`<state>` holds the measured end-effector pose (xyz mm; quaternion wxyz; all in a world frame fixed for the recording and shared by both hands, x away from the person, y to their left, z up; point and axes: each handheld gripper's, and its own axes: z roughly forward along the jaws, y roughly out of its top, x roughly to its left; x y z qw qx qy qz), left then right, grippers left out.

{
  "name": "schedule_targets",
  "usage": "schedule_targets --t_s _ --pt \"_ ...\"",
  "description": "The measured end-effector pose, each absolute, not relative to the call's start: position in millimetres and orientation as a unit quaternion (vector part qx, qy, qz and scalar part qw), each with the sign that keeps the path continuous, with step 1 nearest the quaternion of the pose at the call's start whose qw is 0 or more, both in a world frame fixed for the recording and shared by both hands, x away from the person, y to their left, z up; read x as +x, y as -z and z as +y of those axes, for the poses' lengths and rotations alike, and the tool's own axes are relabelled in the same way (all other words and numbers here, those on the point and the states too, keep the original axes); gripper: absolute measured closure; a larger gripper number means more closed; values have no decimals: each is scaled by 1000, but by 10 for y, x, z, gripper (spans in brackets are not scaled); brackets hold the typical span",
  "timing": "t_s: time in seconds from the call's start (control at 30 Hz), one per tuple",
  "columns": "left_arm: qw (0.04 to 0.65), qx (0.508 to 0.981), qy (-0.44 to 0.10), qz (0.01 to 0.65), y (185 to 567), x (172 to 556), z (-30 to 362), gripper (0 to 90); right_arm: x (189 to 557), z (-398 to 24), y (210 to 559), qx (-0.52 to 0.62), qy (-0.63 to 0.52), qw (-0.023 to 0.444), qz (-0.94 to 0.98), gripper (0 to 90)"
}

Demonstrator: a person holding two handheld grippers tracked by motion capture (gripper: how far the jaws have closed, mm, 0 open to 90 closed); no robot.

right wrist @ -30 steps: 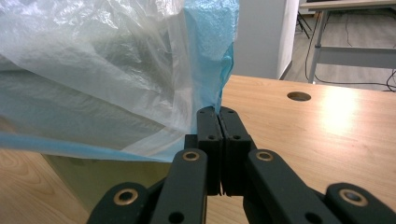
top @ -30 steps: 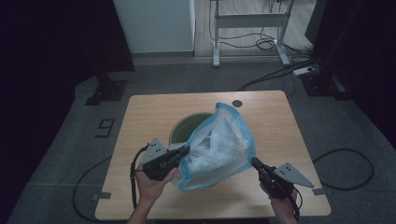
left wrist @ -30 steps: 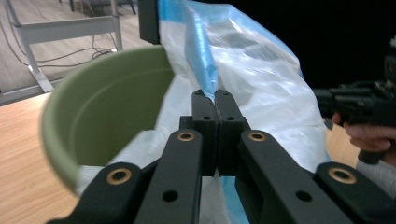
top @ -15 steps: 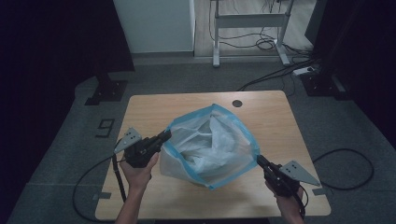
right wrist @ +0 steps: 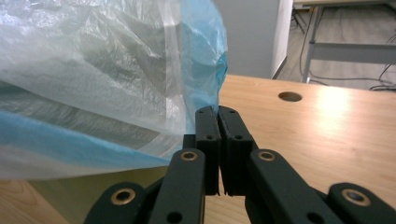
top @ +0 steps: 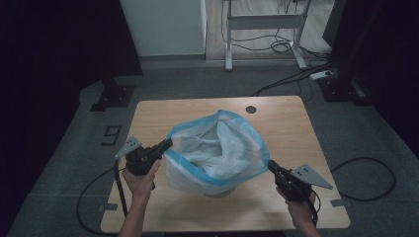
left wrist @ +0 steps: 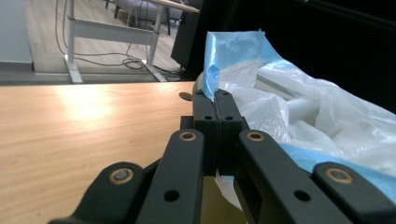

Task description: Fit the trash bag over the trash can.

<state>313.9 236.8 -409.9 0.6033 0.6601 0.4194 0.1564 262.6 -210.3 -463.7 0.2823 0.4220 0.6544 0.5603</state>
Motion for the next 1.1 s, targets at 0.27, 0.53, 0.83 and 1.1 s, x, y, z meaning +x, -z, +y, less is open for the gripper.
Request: schedule_targets --t_s 0.27,0.53,0.83,1.1 --pt "608 662 -146 413 4268 2997 2531 898 2607 -2062 4880 431 -546 260 670 874" --pt "607 683 -128 385 4385 2936 2603 898 2567 -2030 5033 426 -537 250 684 875" --pt "575 700 -129 403 4508 3011 2638 897 2604 -1955 5087 424 -520 249 698 875" --pt "584 690 -140 404 4459 3063 2627 845 2778 -1969 5037 442 -515 255 689 862"
